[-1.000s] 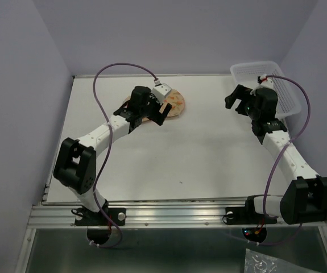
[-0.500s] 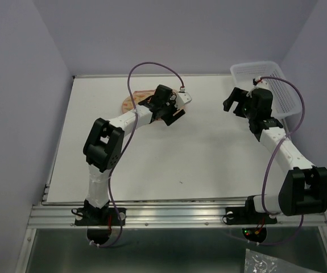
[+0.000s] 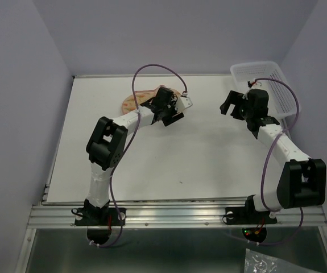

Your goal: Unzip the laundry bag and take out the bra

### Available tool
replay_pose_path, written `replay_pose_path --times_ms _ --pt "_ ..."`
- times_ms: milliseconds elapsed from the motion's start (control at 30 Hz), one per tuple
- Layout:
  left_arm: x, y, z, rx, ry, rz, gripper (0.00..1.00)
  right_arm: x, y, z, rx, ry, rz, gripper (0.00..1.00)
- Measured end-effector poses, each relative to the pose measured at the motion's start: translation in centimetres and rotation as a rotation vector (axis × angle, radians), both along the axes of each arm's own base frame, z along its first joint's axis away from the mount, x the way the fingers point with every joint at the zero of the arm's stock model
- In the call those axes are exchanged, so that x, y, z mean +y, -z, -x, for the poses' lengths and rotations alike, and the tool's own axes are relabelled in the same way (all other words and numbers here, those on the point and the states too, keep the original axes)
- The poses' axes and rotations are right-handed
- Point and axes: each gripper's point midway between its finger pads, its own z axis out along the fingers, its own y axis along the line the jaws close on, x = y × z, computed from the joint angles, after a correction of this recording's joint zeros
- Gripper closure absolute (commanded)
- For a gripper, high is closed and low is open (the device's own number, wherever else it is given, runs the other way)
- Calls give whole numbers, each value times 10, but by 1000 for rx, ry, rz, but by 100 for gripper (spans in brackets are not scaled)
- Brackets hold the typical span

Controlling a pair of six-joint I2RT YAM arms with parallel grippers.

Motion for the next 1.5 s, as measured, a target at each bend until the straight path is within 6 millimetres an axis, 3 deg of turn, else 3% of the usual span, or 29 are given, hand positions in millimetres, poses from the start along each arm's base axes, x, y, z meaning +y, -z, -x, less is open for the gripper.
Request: replay_pose_path --times_ms 167,267,400,633,867,933,1167,1233,1500 --pt "0 15 -1 8 26 -33 18 2 0 -1 2 -11 -6 0" --pt "-5 28 -8 17 31 -48 27 6 -2 -4 1 -25 -16 0" --pt "-13 43 -22 16 25 -65 61 10 0 -2 14 -43 -38 0" --pt "-13 44 -22 20 19 -67 100 18 2 2 34 -77 -66 0" --pt "-15 30 -14 49 12 -27 100 30 4 6 16 -175 8 0" --pt "-14 14 -8 46 3 -7 100 45 5 10 7 -230 49 0" --pt "-21 -57 18 -48 -42 40 100 126 6 30 -89 -434 198 0" --pt "-28 -67 25 -64 -54 51 100 135 5 29 -129 -425 209 0" --pt "-38 -63 42 -35 -114 54 100 140 10 25 -160 -292 149 0"
